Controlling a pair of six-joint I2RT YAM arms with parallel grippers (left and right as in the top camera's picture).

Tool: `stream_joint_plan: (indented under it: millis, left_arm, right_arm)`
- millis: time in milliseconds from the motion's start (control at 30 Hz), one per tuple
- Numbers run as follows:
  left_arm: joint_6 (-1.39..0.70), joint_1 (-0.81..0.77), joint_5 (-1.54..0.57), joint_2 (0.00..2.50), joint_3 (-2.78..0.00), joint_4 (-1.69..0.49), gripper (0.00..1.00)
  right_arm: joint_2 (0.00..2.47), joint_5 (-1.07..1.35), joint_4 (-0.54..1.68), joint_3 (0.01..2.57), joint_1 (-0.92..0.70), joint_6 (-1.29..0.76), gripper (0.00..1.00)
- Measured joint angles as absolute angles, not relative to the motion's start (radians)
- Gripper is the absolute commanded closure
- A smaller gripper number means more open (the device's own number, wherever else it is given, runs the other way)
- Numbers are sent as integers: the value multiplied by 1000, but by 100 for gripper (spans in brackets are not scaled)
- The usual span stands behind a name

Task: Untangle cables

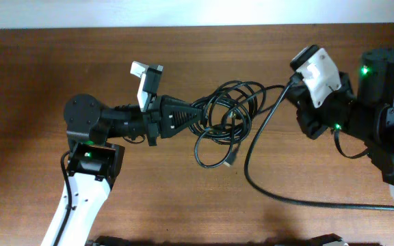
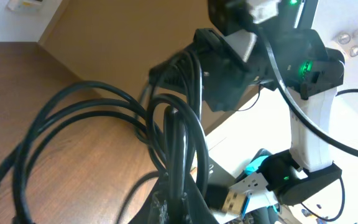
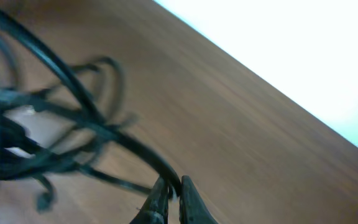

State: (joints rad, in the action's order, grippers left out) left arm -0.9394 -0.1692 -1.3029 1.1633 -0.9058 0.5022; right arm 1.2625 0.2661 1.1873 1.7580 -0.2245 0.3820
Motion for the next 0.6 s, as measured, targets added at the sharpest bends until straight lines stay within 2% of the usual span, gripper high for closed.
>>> stream_joint_plan:
  millis: [200,233,333,367,433,600]
  left_arm:
    - [-939,-170,-1297,1163,-906,502,100]
    - [-939,-170,-1296,1163,-906,502,100]
    - [-939,-171,-1295,1164,-906,502,100]
    - [-939,-171,-1303,1163,-906,502,100]
    - [-939,-171,-1304,1163,-906,502,100]
    - [-939,-171,-1307,1163,-906,502,100]
  right_arm:
    - [1262,33,1162,1758,-226,355,96]
    - [1262,6,1162,1758,-226,352,94]
    - [1262,-52,1162,1758,-226,318,20]
    - [1262,-60,1166,1758,-223,311,14]
    - [1262,-47,1187,1758,-223,292,9]
    - [1262,62,1260,1758,-223,229,9]
